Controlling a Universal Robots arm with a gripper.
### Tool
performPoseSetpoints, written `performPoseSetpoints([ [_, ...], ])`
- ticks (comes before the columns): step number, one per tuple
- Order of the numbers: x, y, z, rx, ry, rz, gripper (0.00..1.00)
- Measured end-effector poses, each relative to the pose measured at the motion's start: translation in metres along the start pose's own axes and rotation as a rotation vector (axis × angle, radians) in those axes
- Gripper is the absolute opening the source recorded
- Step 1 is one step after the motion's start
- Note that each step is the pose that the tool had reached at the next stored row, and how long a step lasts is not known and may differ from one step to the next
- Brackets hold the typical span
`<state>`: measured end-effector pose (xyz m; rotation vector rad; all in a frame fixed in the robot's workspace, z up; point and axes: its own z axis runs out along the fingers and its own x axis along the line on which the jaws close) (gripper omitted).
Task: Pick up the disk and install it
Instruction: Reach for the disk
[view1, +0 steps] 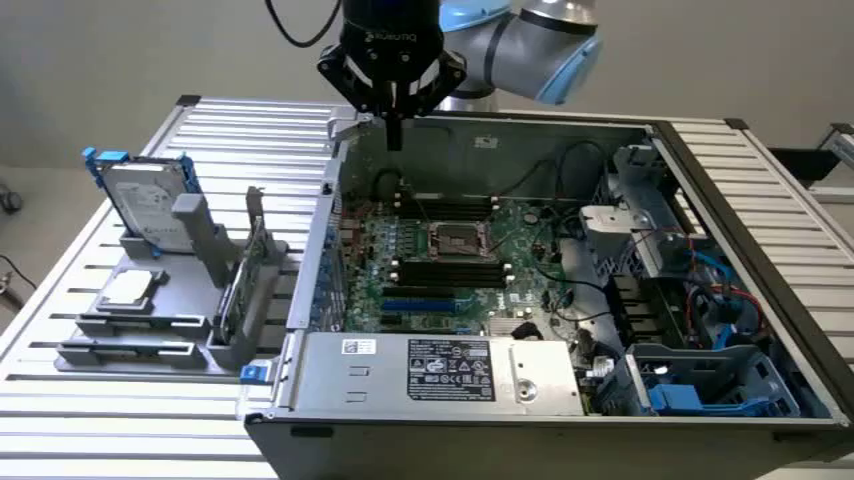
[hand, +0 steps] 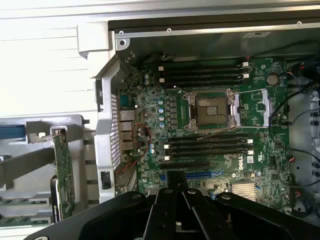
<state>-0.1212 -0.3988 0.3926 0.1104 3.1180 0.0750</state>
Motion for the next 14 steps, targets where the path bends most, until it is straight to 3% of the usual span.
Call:
performPoseSetpoints([
  [11, 0.0, 0.0001, 0.0, 0.0001, 0.0001, 0.0, 0.11],
  [14, 0.0055, 0.0095, 0.0004, 0.0005, -0.0001, 0.0, 0.11],
])
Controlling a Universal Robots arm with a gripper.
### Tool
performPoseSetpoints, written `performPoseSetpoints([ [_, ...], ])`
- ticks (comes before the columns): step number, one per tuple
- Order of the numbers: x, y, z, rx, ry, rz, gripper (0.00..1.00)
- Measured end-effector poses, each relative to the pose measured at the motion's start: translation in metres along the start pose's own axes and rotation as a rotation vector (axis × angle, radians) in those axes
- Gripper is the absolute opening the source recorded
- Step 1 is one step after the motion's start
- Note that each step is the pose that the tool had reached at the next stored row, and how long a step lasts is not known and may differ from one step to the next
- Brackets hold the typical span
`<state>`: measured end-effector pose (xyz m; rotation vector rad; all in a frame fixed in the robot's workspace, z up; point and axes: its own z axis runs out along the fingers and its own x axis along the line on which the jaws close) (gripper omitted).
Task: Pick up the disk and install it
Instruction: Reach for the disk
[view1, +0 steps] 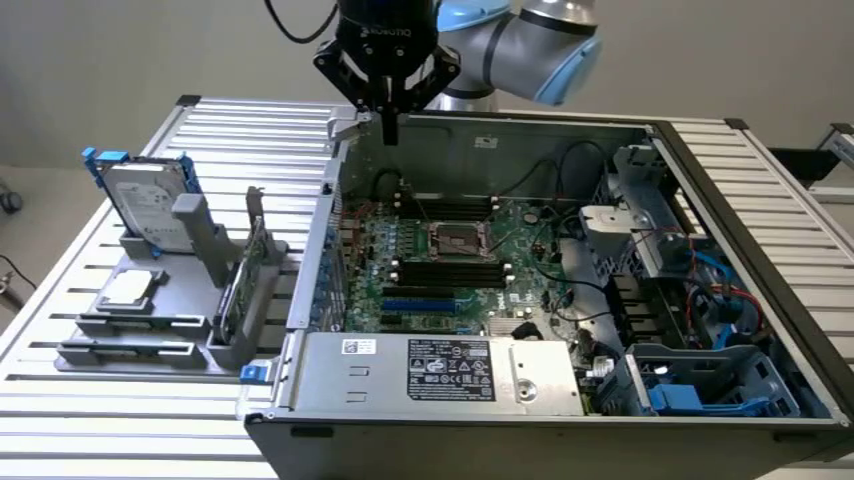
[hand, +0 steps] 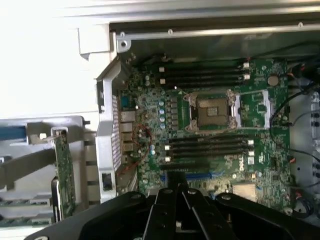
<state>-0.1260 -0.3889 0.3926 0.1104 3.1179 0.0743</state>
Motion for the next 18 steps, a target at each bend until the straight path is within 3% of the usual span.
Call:
performPoseSetpoints([
  [7, 0.022, 0.0271, 0.0029, 0.0, -0.0009, 0.0, 0.11],
  [18, 0.073, 0.0449, 0.0064, -0.0001, -0.001, 0.0, 0.11],
])
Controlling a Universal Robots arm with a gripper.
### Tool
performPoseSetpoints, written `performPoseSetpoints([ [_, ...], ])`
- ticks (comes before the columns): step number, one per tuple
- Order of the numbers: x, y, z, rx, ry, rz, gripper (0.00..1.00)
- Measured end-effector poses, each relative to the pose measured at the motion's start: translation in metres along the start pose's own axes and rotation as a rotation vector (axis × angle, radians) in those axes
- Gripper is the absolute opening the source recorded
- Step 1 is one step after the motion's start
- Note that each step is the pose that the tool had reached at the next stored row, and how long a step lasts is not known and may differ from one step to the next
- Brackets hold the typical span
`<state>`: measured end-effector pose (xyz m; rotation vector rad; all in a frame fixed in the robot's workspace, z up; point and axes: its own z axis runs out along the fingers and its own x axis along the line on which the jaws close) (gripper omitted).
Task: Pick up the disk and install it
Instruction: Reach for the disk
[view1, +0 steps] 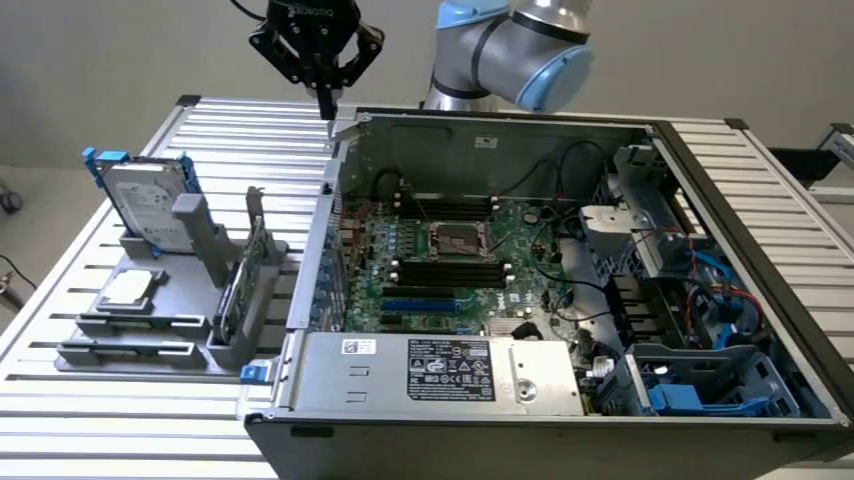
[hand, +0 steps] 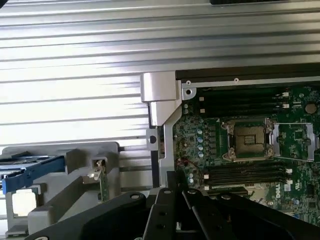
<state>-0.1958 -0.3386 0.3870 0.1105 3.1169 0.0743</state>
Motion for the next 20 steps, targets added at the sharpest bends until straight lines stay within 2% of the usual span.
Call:
performPoseSetpoints([
  [12, 0.056, 0.0135, 0.0024, 0.0, 0.0, 0.0, 0.11],
  [20, 0.093, 0.0193, 0.0021, 0.0, 0.0, 0.0, 0.11],
])
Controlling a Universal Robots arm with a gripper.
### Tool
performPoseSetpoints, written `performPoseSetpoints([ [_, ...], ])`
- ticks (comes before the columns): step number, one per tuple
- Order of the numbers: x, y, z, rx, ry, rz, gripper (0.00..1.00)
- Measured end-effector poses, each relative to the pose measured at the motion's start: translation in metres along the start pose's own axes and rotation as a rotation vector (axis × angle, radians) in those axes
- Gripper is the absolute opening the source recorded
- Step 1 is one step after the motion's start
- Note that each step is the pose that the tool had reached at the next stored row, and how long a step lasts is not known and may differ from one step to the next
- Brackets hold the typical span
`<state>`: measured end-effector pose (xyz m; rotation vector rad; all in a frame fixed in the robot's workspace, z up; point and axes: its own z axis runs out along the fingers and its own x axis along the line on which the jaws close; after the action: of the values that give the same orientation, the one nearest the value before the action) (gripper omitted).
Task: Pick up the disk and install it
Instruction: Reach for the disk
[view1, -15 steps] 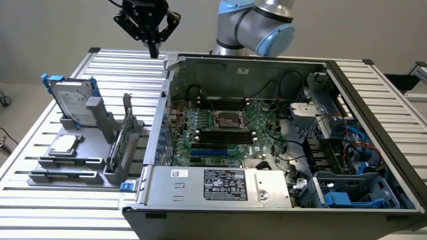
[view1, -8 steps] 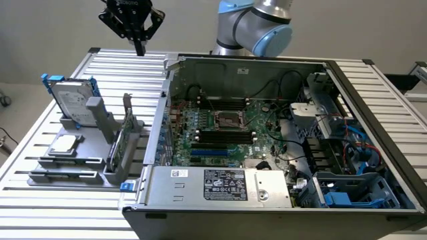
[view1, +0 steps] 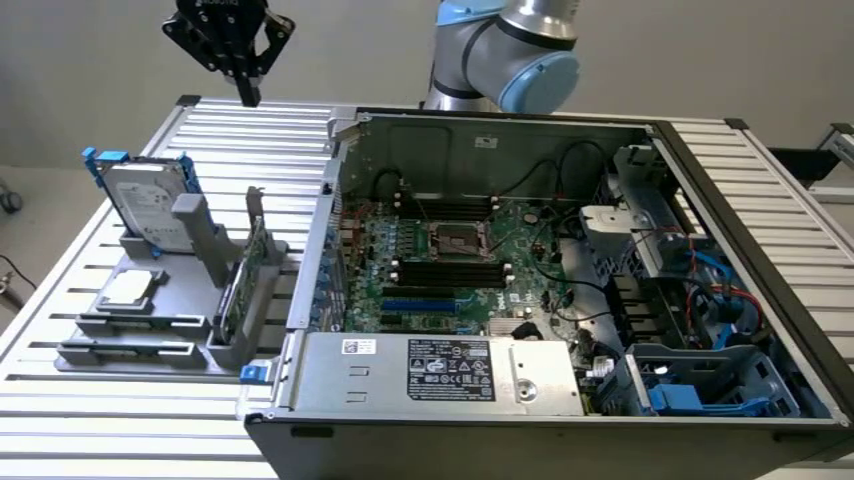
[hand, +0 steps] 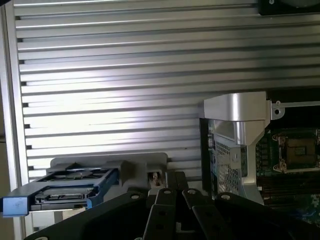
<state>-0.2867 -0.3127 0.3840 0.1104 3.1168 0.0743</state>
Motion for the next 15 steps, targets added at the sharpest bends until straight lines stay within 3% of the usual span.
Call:
performPoseSetpoints([
  [15, 0.068, 0.0017, -0.0013, 0.0007, 0.0, 0.0, 0.11],
])
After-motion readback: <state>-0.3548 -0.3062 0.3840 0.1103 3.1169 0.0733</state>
